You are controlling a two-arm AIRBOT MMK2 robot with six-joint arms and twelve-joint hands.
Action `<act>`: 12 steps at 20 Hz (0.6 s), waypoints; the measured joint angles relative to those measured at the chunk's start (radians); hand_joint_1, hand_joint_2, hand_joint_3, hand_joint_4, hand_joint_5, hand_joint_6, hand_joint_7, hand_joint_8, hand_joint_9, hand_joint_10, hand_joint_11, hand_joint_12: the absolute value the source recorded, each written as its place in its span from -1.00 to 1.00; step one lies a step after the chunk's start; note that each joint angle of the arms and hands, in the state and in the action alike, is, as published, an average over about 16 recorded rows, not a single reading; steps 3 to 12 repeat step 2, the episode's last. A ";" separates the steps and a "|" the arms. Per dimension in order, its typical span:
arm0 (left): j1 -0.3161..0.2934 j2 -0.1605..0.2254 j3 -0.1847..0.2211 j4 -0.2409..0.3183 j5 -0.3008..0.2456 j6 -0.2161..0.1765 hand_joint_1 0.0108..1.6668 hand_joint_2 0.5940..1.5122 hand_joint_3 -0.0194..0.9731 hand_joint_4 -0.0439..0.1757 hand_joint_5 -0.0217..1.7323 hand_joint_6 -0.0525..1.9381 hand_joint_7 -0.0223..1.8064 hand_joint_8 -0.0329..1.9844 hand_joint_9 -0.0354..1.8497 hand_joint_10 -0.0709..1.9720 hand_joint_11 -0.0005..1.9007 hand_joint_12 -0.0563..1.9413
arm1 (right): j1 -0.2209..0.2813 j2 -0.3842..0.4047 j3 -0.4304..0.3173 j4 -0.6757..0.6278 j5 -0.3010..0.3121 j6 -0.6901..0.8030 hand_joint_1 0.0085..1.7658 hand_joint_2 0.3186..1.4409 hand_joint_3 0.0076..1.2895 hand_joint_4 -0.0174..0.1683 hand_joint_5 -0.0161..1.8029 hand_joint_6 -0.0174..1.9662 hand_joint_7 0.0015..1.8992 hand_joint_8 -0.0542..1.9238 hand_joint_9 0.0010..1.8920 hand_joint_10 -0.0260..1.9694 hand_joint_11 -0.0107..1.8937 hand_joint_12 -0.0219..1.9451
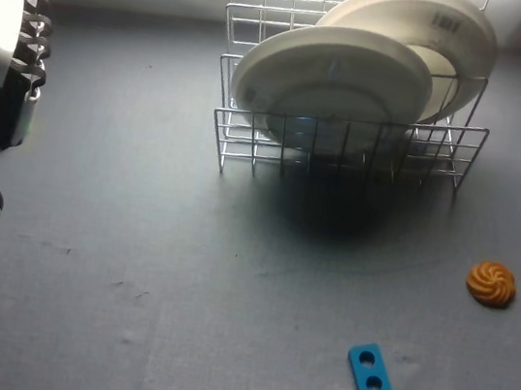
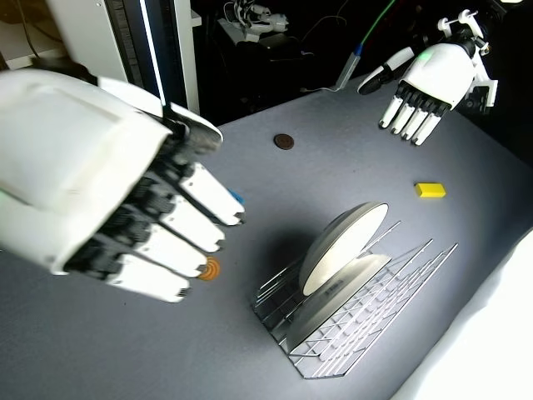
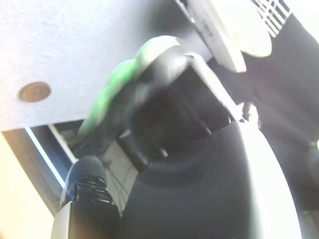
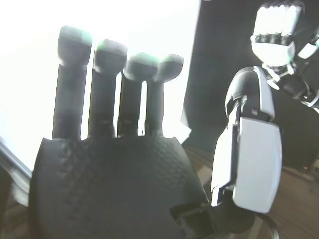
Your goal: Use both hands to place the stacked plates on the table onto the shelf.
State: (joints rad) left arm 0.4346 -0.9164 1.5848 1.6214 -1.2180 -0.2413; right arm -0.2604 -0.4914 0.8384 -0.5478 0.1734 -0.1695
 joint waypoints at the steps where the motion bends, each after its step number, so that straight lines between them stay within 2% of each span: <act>1: 0.000 0.001 0.000 0.000 0.000 0.001 -0.94 0.28 -0.93 -0.46 0.21 0.73 0.26 0.66 0.17 0.71 0.06 0.94 | -0.004 0.008 -0.005 0.001 -0.001 -0.003 -0.44 0.18 -1.00 -0.85 -0.13 0.64 -0.08 0.83 -0.10 0.88 -0.19 0.96; 2: 0.000 0.001 -0.001 -0.001 0.000 0.001 -0.93 0.27 -0.93 -0.45 0.27 0.84 0.32 0.78 0.24 0.82 0.15 0.97 | -0.006 0.017 -0.010 0.002 -0.002 -0.006 -0.46 0.16 -1.00 -0.84 -0.14 0.76 -0.07 0.92 -0.07 0.93 -0.15 0.97; 12: 0.000 0.001 -0.001 -0.001 0.000 0.001 -0.93 0.27 -0.93 -0.45 0.27 0.84 0.32 0.78 0.24 0.82 0.15 0.97 | -0.006 0.017 -0.010 0.002 -0.002 -0.006 -0.46 0.16 -1.00 -0.84 -0.14 0.76 -0.07 0.92 -0.07 0.93 -0.15 0.97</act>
